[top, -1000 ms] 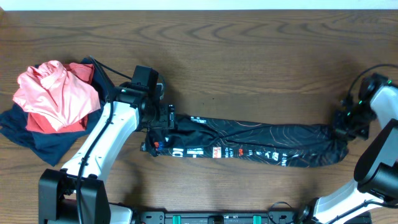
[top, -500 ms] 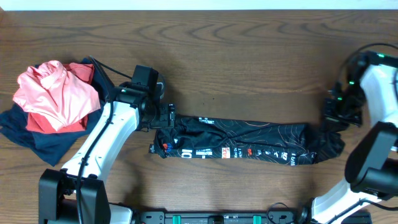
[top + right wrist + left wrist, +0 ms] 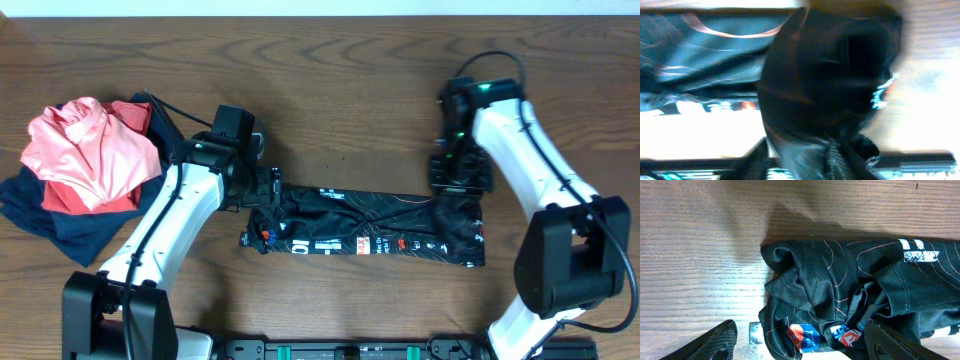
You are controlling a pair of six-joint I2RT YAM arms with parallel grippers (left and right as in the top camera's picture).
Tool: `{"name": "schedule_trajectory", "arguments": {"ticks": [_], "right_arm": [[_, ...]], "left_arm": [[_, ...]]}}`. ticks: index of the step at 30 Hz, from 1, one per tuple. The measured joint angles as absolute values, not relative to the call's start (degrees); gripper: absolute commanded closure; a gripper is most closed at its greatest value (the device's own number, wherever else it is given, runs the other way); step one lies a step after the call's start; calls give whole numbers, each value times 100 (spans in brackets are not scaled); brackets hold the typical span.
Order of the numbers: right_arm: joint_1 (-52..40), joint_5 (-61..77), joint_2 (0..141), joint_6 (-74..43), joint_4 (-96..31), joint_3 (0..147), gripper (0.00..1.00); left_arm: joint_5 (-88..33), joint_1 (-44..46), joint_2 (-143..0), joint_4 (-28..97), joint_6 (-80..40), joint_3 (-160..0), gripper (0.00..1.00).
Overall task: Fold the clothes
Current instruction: 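Fold the strip's right end leftward with the right gripper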
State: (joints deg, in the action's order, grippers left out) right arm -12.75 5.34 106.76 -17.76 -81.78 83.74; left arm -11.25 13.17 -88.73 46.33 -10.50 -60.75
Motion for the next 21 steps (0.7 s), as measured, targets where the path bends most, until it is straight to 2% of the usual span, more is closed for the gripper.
{"name": "schedule_trajectory", "arguments": {"ticks": [1,7,14,21], "right_arm": [[-1400,635,10676,-1774,-8066,8374,39],[-2043,1201,10676,-1715,-7524,8374,39],[-1997,567,10676,-1999,-8077,8374,27],[-1892,25,10676,-2036,-8058,8283,27]], "left_arm": [[-1125,1317,-8873,4635,-1050,-6075,18],[-1144,1317,-8873,4650,-1050,-6073,17],[-1144,1317,-8873,4786,-1050,-6073,17],[-1142,1317,-8875,4790,-1050,-6073,17]]}}
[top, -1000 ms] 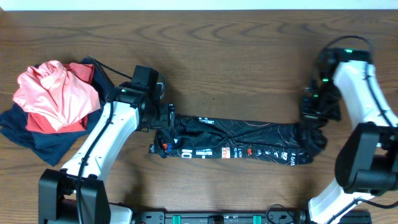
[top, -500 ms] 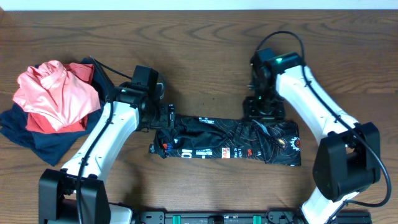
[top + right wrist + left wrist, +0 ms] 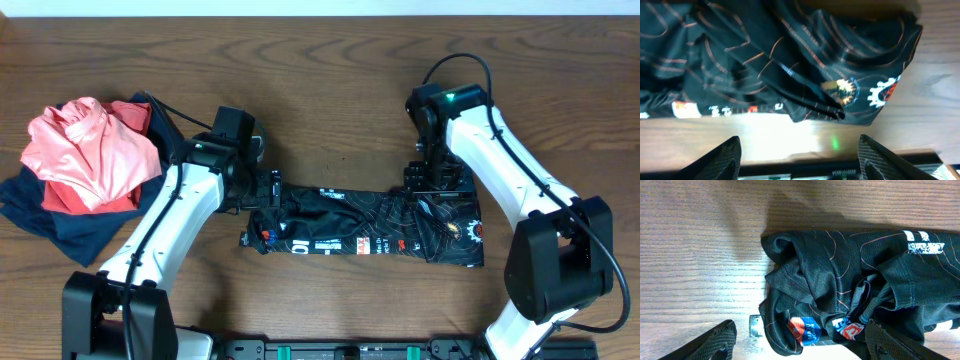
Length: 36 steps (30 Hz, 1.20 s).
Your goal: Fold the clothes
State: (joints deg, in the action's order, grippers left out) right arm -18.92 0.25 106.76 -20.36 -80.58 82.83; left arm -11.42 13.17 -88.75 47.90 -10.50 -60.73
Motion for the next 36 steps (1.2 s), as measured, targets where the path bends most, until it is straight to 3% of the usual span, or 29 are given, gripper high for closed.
{"name": "schedule_trajectory", "arguments": {"ticks": [4,7,8,9,10,11,21,26,28,36], "right_arm": [[-1892,-40,10674,-2027,-7542,7760,30],[-1892,-67,10674,-1999,-7168,7231,38],[-1892,-75,10674,-1999,-7054,7057,48],[-1892,-75,10676,-1968,-6969,6952,64],[-1892,-82,10674,-1949,-6912,6831,91],[-1892,-80,10674,-1975,-6901,6744,99],[-1896,1531,10676,-1002,-6720,6735,95],[-1938,2998,10676,19,-6615,6770,72],[-1997,3258,10674,235,-6619,6772,67],[-2034,3118,10672,239,-6670,6877,64]], "left_arm": [[-1142,1317,-8873,4799,-1050,-6073,17],[-1144,1317,-8873,4805,-1050,-6071,17],[-1142,1317,-8873,4803,-1050,-6071,17],[-1146,1317,-8875,4803,-1050,-6071,17],[-1144,1317,-8873,4803,-1050,-6071,17],[-1144,1317,-8873,4803,-1050,-6071,17],[-1144,1317,-8873,4777,-1050,-6071,17],[-1144,1317,-8873,4775,-1050,-6071,17],[-1144,1317,-8873,4777,-1050,-6071,17],[-1142,1317,-8873,4866,-1044,-6071,11]]}}
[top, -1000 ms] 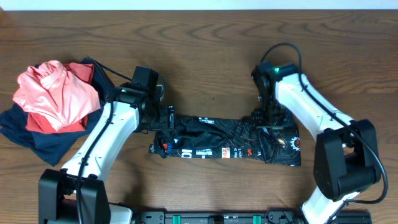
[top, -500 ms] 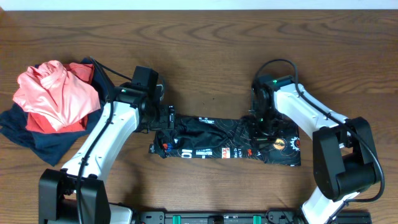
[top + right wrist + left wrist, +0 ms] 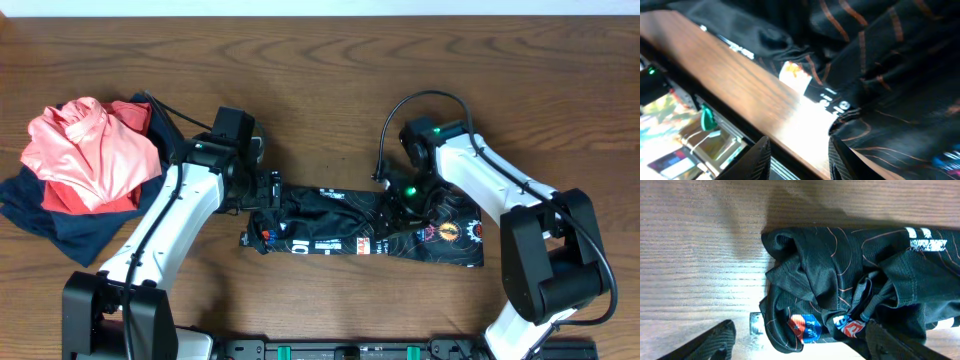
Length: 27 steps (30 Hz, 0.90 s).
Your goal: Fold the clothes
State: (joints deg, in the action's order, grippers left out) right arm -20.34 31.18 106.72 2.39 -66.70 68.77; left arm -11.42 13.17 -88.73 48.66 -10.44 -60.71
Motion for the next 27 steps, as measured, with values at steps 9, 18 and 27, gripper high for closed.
{"name": "schedule_trajectory", "arguments": {"ticks": [9,18,27], "right_arm": [[-1984,1750,9664,-899,-6689,7260,53],[-1726,1142,9164,-1369,-6864,7317,50],[-1715,998,9164,-1435,-6899,7295,50]], "left_arm": [[-1219,1317,-8886,4995,-1028,-6071,1],[-1544,1317,-9445,4853,-840,-6018,0],[-1925,1319,-10370,4770,-604,-5977,1]]}}
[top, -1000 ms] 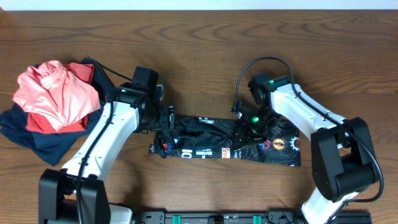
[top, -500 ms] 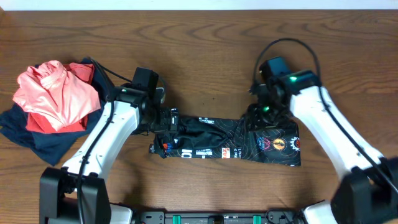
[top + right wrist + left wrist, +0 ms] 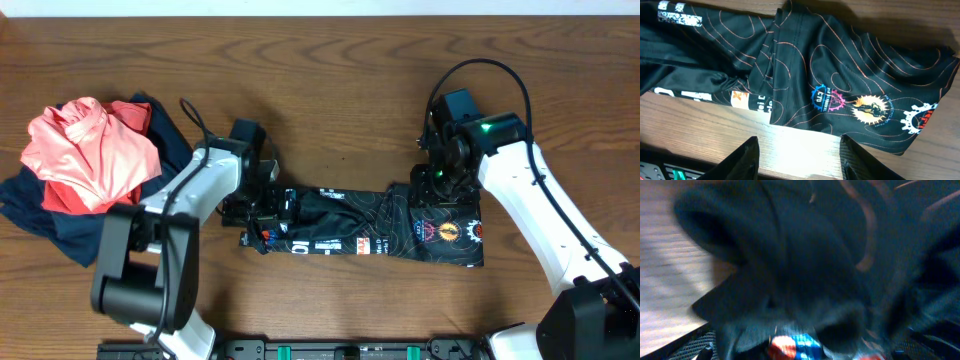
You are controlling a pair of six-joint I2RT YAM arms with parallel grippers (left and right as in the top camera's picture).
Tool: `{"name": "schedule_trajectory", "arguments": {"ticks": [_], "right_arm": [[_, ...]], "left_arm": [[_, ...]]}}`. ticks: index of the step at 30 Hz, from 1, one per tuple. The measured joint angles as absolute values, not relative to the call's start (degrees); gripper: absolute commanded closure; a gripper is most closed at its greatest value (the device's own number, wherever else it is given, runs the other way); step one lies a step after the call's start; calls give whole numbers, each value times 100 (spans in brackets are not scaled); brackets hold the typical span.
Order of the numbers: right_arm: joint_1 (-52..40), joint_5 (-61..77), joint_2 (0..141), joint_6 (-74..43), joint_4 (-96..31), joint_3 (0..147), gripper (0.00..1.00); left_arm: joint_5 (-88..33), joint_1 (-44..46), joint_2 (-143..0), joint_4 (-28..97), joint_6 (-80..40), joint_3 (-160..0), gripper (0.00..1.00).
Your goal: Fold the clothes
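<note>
The black printed garment (image 3: 360, 228) lies as a long narrow strip across the table's middle, its right end (image 3: 860, 95) flat with coloured logos showing. My left gripper (image 3: 262, 212) is down on the strip's crumpled left end. In the blurred left wrist view the dark cloth (image 3: 790, 265) fills the frame, and the gripper (image 3: 805, 350) is open with cloth between its wide-set pads (image 3: 695, 347). My right gripper (image 3: 802, 160) hovers open and empty above the right end, seen from overhead as the right gripper (image 3: 440, 188).
A pile of other clothes sits at the far left: a coral shirt (image 3: 90, 150) on navy cloth (image 3: 50, 215). The table's front edge (image 3: 700, 167) runs just below the strip. Bare wood (image 3: 340, 90) lies behind the garment.
My left gripper has dropped from a hover onto the garment's left end, so cloth now fills its view. My right gripper has moved from low over the strip's middle to higher over the right end.
My right gripper first held the garment's right end bunched up. Then it was open with that end laid flat on the strip, then low near the middle, and now raised. My left gripper stayed open above the left end until now, when it is down on it.
</note>
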State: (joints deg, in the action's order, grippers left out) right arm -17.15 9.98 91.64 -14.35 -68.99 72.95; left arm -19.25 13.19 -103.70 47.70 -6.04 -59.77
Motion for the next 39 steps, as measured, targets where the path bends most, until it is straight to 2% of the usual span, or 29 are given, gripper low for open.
{"name": "schedule_trajectory", "arguments": {"ticks": [3,5,9,11,12,14,23,27,33,39], "right_arm": [[-1708,937,9164,-1448,-6901,7295,50],[-1704,908,9164,-1450,-6899,7295,50],[-1704,821,9164,-1463,-6901,7290,51],[-1702,720,9164,-1509,-6904,7288,51],[-1699,642,9164,-1551,-6914,7288,51],[-1656,456,9164,-1643,-6936,7288,51],[-740,-25,9164,-1782,-6987,7279,50],[-370,-108,9164,-1730,-6989,7277,50],[-226,-132,9164,-1605,-7002,7277,50],[-226,-128,9164,-1581,-7043,7277,50]], "left_arm": [[-2032,1315,-10412,4786,-604,-5999,13],[-2180,1306,-10451,4803,-609,-6007,28],[-2412,1297,-10567,4766,-578,-6005,73],[-2427,1269,-10630,4768,-589,-6003,89],[-2408,1243,-10643,4788,-587,-6003,92],[-2296,1105,-10652,4934,-593,-6025,94],[-1245,-139,-10228,6023,-878,-6908,94],[-1100,-298,-9684,6418,-921,-7192,94],[-1157,440,-8809,6521,-930,-7223,94],[-1343,2040,-8444,6031,-1205,-7242,93]]}}
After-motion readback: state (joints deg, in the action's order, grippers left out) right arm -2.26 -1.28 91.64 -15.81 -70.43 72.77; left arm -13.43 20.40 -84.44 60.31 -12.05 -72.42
